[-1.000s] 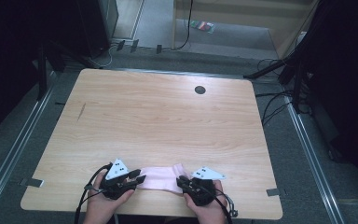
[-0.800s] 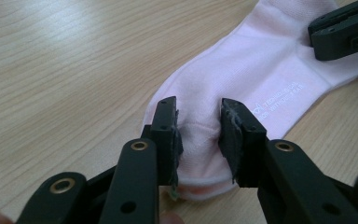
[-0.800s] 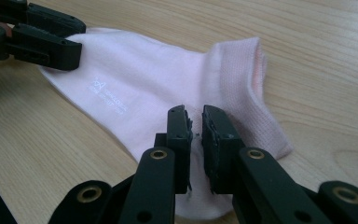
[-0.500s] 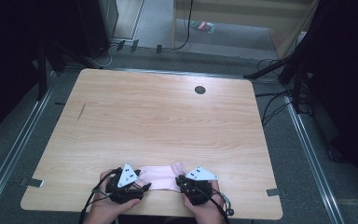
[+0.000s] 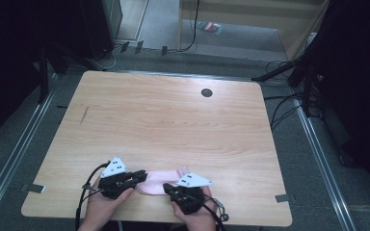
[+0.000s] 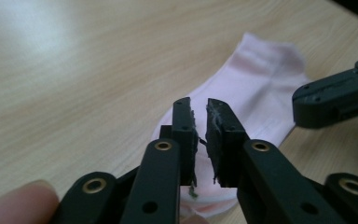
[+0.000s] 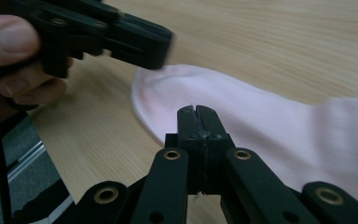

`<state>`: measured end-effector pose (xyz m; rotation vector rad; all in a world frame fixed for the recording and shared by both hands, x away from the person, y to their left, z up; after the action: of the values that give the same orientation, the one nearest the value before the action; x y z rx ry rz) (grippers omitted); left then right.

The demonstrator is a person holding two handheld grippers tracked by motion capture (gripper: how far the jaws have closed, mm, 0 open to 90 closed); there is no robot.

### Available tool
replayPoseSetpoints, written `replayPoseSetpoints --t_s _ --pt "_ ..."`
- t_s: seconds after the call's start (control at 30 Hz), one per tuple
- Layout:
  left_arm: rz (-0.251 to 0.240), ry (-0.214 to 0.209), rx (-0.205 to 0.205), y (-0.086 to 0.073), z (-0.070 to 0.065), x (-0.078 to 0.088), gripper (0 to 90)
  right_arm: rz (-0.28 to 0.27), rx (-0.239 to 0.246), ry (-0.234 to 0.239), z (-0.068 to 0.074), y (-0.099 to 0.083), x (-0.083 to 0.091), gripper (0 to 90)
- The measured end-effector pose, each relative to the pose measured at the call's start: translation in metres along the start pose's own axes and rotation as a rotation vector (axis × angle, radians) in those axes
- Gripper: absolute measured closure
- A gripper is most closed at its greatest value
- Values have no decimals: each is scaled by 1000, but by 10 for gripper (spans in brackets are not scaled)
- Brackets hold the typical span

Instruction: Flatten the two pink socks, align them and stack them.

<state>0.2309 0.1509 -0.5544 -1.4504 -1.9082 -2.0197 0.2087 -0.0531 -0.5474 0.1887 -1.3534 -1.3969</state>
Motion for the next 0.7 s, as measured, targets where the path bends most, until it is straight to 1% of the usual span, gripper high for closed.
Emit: replayPoseSetpoints --t_s 0.03,0.07,0.1,0.13,0.17,0.2,0.23,0.3,0.37,0.43,0.47,0.5,0.57,0.63,0.7 --pt "23 10 -4 -1 0 -3 830 12 6 6 4 1 -9 898" --pt "40 22 1 -4 -1 -7 835 28 9 10 6 2 -15 897" --pt "54 30 3 -5 -1 -9 844 54 24 -3 8 2 -26 897" --pt "66 49 5 -7 -2 -10 843 70 25 -10 8 1 -34 899" --pt "74 63 -7 -9 -2 -11 839 91 24 -12 8 -1 -40 900" --pt "67 73 -10 -10 -2 -11 837 97 23 -12 8 -3 -43 900" --pt "67 83 -10 -11 -1 -10 837 94 27 -11 9 -3 -42 900" --pt "62 85 -11 -12 0 -10 848 127 44 -3 12 -6 -38 900" --pt "57 87 -6 -13 0 -11 857 145 67 -13 16 -9 -33 900" --pt "54 79 7 -12 1 -11 855 154 77 -12 16 -11 -30 900" --pt "49 69 8 -12 2 -11 835 157 67 -3 15 -11 -30 900" --pt "41 63 14 -12 2 -10 794 155 55 8 13 -10 -30 900" --pt "22 41 36 -12 2 -4 755 151 43 15 11 -10 -30 900" --pt "10 34 36 -11 1 1 759 146 56 7 10 -9 -31 900" --pt "22 5 21 -13 -2 4 780 143 59 3 11 -9 -31 900"
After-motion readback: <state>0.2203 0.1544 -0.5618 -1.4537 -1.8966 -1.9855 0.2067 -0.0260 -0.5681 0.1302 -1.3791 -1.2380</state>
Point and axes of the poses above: each handheld gripper's, and its own axes: x roughly backward along the jaws, y roughly out of its top, z roughly to its left, the point moved 3 cm from there along -x, roughly forward along the jaws, and after that the axes turned 6 degrees about y, right-handed, at the moved point
